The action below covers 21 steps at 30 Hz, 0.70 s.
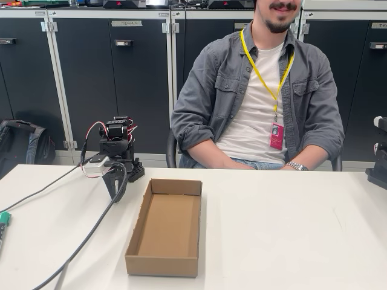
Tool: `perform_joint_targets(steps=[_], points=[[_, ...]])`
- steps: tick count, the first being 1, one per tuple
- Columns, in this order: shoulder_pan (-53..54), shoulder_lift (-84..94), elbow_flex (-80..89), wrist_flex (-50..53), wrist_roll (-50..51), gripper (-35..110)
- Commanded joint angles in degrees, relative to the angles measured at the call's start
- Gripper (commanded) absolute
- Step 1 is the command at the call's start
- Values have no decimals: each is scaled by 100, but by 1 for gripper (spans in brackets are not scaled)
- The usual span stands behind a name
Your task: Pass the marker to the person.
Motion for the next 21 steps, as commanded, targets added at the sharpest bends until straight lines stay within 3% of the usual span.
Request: perform_joint_targets(steps=[1,21], points=[[220,88,176,9,-97,-5],[343,79,0,62,290,-5]])
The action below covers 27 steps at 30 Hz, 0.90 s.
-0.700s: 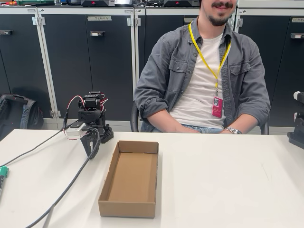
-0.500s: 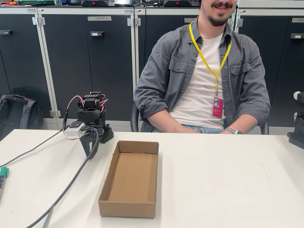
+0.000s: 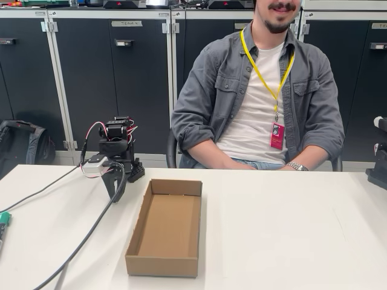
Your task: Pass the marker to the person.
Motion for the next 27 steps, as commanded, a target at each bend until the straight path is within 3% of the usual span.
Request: perform_joint_targets(steps=[1,13,23,27], points=[[185,26,-211,114,229,-5],[-149,-3357,-4772,-9,1688,-5],[62,-5739,-8446,413,2092,-5],[589,-6240,-9325,237,2698,-5]])
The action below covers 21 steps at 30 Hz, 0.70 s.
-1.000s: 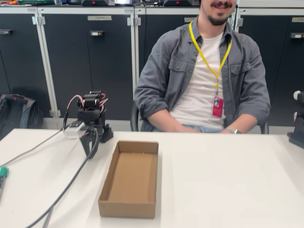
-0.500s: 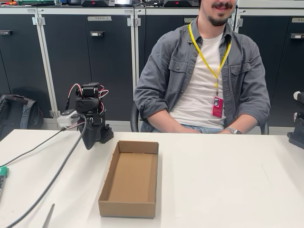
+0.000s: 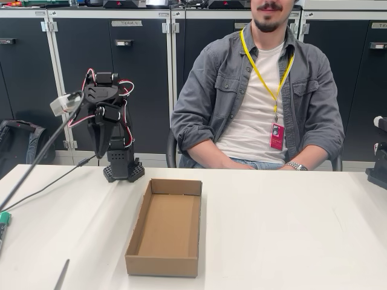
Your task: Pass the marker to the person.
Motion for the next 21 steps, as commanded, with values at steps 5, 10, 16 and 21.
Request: perform_joint_targets(steps=[5,10,16,21], points=[[1345,-589,-1397,-360,1644,-5],[2250,-826,-1485,-993,2487,-5],[2786,-1116,-1608,-1397,3278,-5],[2936,-1248,-1784,-1134,3920,-5]])
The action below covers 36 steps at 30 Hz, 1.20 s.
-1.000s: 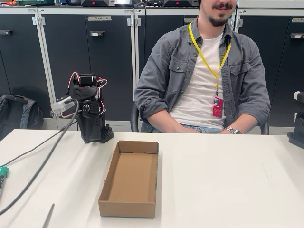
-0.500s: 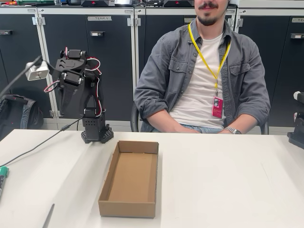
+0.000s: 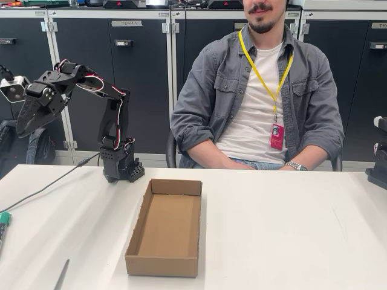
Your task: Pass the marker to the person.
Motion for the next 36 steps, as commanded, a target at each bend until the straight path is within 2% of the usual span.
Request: perform_joint_targets(steps=[1,13,26,36], points=[[97,-9,-299,193,299,-5],[167,-325,-756,712,1046,-2],[167,-650,-677,-62,1239,-1],[185,-791,-686,-176,1222,-1]])
